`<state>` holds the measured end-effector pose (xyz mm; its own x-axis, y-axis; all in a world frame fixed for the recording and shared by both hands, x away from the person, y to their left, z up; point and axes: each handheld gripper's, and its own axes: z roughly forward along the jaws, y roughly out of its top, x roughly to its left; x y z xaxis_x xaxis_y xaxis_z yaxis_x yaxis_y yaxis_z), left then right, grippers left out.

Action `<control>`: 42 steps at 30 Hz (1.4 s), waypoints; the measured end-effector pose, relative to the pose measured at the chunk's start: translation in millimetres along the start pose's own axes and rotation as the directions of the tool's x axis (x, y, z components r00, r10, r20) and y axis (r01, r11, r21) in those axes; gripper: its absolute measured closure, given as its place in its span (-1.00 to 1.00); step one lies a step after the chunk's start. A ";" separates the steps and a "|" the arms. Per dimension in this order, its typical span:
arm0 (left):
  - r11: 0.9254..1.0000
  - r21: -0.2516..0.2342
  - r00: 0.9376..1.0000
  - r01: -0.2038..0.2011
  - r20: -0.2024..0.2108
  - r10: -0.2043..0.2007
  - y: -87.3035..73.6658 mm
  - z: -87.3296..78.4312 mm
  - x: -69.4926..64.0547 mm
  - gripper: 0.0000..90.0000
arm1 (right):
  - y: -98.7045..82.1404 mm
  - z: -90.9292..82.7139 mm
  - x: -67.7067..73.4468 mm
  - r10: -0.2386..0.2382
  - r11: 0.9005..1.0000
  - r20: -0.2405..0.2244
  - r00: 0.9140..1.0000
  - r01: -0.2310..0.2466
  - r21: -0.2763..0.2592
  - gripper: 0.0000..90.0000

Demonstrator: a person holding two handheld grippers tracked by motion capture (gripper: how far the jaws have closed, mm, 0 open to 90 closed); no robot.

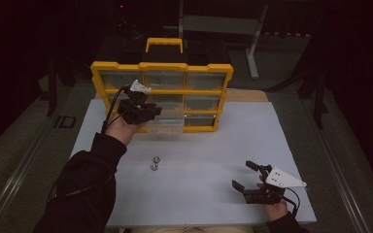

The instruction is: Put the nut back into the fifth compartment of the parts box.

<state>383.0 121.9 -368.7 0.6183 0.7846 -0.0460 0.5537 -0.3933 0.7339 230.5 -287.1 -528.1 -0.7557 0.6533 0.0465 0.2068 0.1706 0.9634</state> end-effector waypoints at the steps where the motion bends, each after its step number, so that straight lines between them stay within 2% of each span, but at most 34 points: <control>1: 1.000 0.021 1.000 0.002 -0.002 -0.002 1.0 1.8 -0.2 0.53 | -0.1 0.2 -0.1 0.000 1.000 -0.002 1.000 0.000 0.001 -0.73; 3: 1.000 0.021 1.000 0.002 -0.002 -0.002 1.0 1.8 -0.2 0.53 | -0.1 0.2 -0.1 0.000 1.000 -0.002 1.000 0.000 0.001 -0.73; 4: 0.998 0.060 1.000 -0.006 -0.006 0.006 2.5 5.8 -1.3 0.53 | -0.1 0.3 -0.1 0.000 1.000 -0.002 1.000 0.000 0.003 -0.73; 5: 0.998 0.060 1.000 -0.006 -0.006 0.006 2.5 5.8 -1.3 0.53 | -0.2 0.3 -0.1 0.000 1.000 -0.002 1.000 0.000 0.003 -0.73; 7: 0.995 0.100 1.000 -0.016 0.003 0.016 3.1 10.3 -1.8 0.53 | -0.2 0.5 0.0 0.002 1.000 -0.004 1.000 -0.002 0.004 -0.73; 9: 0.993 0.115 1.000 -0.023 0.006 0.023 3.1 13.2 -2.0 0.53 | -0.3 0.5 0.1 0.003 1.000 -0.005 1.000 -0.003 0.006 -0.73; 16: 0.991 0.129 1.000 -0.023 0.007 0.023 3.5 14.9 -0.8 0.52 | -0.4 0.5 -0.2 0.005 1.000 -0.008 1.000 -0.005 0.008 -0.73; 17: 0.992 0.122 1.000 -0.013 0.013 0.012 3.9 14.5 0.3 0.52 | -0.5 0.7 -0.3 0.005 1.000 -0.008 1.000 -0.005 0.008 -0.73; 19: 0.994 0.107 1.000 -0.011 0.027 0.008 5.9 12.1 0.5 0.38 | -0.5 0.9 -0.1 0.006 1.000 -0.011 1.000 -0.006 0.009 -0.73; 22: 0.995 0.096 1.000 -0.002 0.017 0.000 7.9 9.9 -0.2 0.15 | -0.5 1.0 -0.1 0.004 1.000 -0.011 1.000 -0.004 0.011 -0.73; 23: 0.996 0.089 1.000 0.003 0.011 -0.004 10.3 7.2 -0.9 0.15 | -0.5 1.1 -0.1 0.003 1.000 -0.011 1.000 -0.003 0.011 -0.73; 25: 0.997 0.073 1.000 0.010 0.000 -0.010 13.1 2.0 -1.1 -0.32 | -0.6 1.2 -0.1 0.005 1.000 -0.012 1.000 -0.005 0.011 -0.73; 28: 0.999 0.051 1.000 0.019 0.003 -0.019 13.9 -2.3 0.2 -0.63 | -0.5 1.0 -0.2 0.006 1.000 -0.012 1.000 -0.006 0.011 -0.73; 29: 0.999 0.024 0.999 0.031 0.007 -0.032 14.1 -7.3 2.3 -0.70 | -0.5 1.0 -0.1 0.005 1.000 -0.012 1.000 -0.005 0.011 -0.73; 32: 0.999 -0.004 0.999 0.041 0.025 -0.041 13.8 -12.3 5.0 -0.87 | -0.6 1.1 -0.1 0.004 1.000 -0.013 1.000 -0.004 0.011 -0.73; 33: 0.999 -0.018 0.999 0.038 0.032 -0.038 13.2 -15.4 6.1 -0.87 | -0.6 1.2 -0.1 0.004 1.000 -0.013 1.000 -0.004 0.011 -0.73; 35: 0.999 -0.041 0.998 0.029 0.051 -0.027 10.9 -21.7 8.4 -1.00 | -0.5 1.3 0.0 0.003 1.000 -0.012 1.000 -0.003 0.012 -0.73; 42: 0.998 -0.058 0.999 0.006 0.044 -0.004 3.5 -32.2 9.7 -1.00 | -0.7 1.7 -0.1 0.002 1.000 -0.011 1.000 -0.001 0.012 -0.73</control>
<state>372.9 143.5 -344.7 0.6400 0.7644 -0.0783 0.5240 -0.3597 0.7720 231.4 -286.1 -529.2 -0.7621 0.6455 0.0508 0.2154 0.1787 0.9600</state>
